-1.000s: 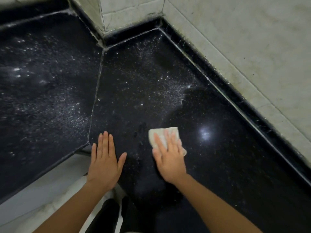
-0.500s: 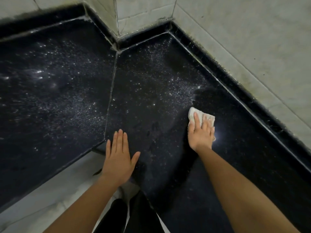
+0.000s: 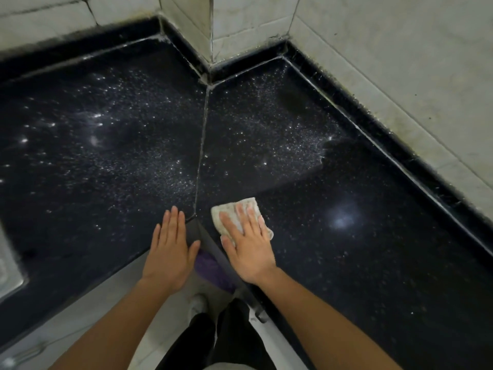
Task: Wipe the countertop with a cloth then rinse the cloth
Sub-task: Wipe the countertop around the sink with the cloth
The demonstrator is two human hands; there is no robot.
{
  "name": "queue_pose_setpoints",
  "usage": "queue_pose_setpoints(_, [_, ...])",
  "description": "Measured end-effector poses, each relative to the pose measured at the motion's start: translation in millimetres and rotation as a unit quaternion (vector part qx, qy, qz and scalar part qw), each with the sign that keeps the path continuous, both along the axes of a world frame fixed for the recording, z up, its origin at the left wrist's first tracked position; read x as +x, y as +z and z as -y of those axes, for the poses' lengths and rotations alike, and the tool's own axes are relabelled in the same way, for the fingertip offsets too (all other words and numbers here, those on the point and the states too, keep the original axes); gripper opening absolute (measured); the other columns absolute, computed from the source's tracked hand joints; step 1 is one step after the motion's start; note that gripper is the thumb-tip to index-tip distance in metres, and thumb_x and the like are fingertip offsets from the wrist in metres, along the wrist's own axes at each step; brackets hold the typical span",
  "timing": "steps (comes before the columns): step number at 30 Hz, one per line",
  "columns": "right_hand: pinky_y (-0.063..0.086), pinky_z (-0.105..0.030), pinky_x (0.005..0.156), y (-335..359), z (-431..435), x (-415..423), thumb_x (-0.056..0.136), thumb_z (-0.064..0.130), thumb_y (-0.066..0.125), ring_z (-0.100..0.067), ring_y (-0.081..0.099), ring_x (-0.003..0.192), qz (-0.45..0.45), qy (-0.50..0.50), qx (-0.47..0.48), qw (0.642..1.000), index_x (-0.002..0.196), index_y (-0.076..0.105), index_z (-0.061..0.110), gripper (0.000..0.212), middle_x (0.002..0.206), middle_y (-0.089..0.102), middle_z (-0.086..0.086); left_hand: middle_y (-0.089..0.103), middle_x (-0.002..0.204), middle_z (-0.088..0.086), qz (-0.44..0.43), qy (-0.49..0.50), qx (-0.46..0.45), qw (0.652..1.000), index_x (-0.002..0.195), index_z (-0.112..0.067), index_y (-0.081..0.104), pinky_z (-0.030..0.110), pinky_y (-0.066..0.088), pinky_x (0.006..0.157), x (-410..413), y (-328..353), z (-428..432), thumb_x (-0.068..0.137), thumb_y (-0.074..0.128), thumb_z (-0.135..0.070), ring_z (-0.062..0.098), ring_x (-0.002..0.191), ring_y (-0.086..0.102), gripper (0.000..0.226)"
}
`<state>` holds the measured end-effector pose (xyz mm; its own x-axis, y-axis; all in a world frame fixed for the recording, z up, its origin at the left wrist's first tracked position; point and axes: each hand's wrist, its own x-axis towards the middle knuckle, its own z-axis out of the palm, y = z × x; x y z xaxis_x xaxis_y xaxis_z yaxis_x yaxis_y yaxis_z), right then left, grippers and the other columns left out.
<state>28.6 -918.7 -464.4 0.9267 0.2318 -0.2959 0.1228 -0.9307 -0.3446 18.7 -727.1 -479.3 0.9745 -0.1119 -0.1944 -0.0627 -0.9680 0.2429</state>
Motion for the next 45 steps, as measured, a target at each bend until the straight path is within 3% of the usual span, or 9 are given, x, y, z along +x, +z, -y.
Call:
queue_pose_setpoints(5, [-0.008,-0.031,0.117,-1,71,-34,0.099,0.05,0.021,-0.009,-0.007,0.146,0.031,0.113,-0.022,0.993,0.148,0.02,0.043,0.049,0.158,0.005,0.009,-0.016,0.155,0.007,-0.007,-0.046,-0.008,0.999,0.145,-0.007,-0.011,0.028,-0.017,0.112,1,-9,-14,0.085,-0.007,-0.064,0.018,0.144,-0.014,0.083])
queue_pose_setpoints(10, [-0.008,-0.031,0.118,6,138,-80,0.089,0.057,0.005,-0.01,-0.005,0.147,0.0,-0.157,-0.099,0.983,0.143,0.006,0.048,0.055,0.159,0.002,0.009,-0.026,0.152,0.003,-0.019,-0.048,-0.045,0.998,0.143,-0.01,-0.019,0.027,-0.022,0.111,1,-8,-15,0.081,-0.004,-0.061,0.015,0.14,-0.026,0.081])
queue_pose_setpoints(14, [-0.002,-0.043,0.12,5,109,-91,0.102,0.041,0.018,-0.023,-0.003,0.148,-0.032,-0.345,-0.106,0.932,0.152,0.013,0.034,0.051,0.161,0.004,-0.004,-0.026,0.152,0.005,-0.025,-0.05,-0.05,0.997,0.143,-0.009,-0.02,0.033,-0.016,0.114,1,-9,-15,0.085,0.002,-0.056,0.016,0.14,-0.027,0.078])
queue_pose_setpoints(17, [0.026,-0.062,0.11,0,49,-102,0.098,0.028,0.024,-0.042,0.025,0.141,0.008,-0.175,-0.126,0.976,0.149,0.031,0.023,0.052,0.153,0.03,-0.016,-0.027,0.153,0.006,-0.034,-0.056,-0.056,0.996,0.142,-0.009,-0.021,0.034,-0.014,0.115,2,-10,-17,0.087,0.006,-0.055,0.016,0.139,-0.028,0.077])
queue_pose_setpoints(21, [0.002,-0.039,0.115,1,-11,-76,0.102,0.045,0.013,-0.029,0.019,0.144,-0.014,-0.138,-0.066,0.988,0.151,0.015,0.035,0.05,0.154,0.033,-0.008,-0.013,0.155,0.009,-0.016,-0.065,-0.059,0.996,0.143,-0.004,-0.01,0.036,-0.006,0.116,3,-13,-22,0.085,0.007,-0.055,0.02,0.143,-0.013,0.079])
queue_pose_setpoints(25, [-0.026,-0.03,0.11,1,-45,-4,0.101,0.047,0.013,-0.023,-0.014,0.147,0.018,-0.083,-0.035,0.996,0.151,0.006,0.038,0.051,0.161,-0.003,-0.003,-0.006,0.154,0.011,0.0,-0.069,-0.056,0.996,0.143,-0.002,-0.004,0.039,0.0,0.115,4,-14,-21,0.086,0.012,-0.051,0.022,0.143,-0.005,0.077])
queue_pose_setpoints(34, [-0.013,-0.035,0.117,-12,-15,-38,0.103,0.044,0.017,-0.02,-0.006,0.148,0.045,0.016,-0.073,0.996,0.151,0.016,0.039,0.048,0.161,0.008,-0.002,-0.019,0.156,0.006,-0.05,-0.055,-0.039,0.996,0.148,-0.009,-0.012,0.035,-0.004,0.117,8,1,-20,0.096,0.014,-0.052,0.019,0.144,-0.016,0.072])
queue_pose_setpoints(41, [-0.005,-0.036,0.115,-6,9,-73,0.103,0.047,0.012,-0.019,0.006,0.146,0.014,-0.028,-0.096,0.995,0.15,0.008,0.041,0.048,0.158,0.019,0.0,0.019,0.155,0.018,-0.065,-0.033,-0.008,0.997,0.146,-0.001,0.025,0.047,0.026,0.111,9,11,-11,0.087,0.009,-0.055,0.034,0.142,0.022,0.082])
queue_pose_setpoints(45, [-0.026,-0.028,0.111,1,-5,-39,0.094,0.057,0.002,-0.013,-0.018,0.145,-0.003,-0.055,-0.02,0.998,0.145,0.001,0.048,0.052,0.157,-0.008,0.009,0.058,0.124,0.026,-0.049,-0.043,0.046,0.997,0.117,0.006,0.059,0.052,0.049,0.084,19,20,-3,0.087,0.032,-0.043,0.041,0.109,0.058,0.063])
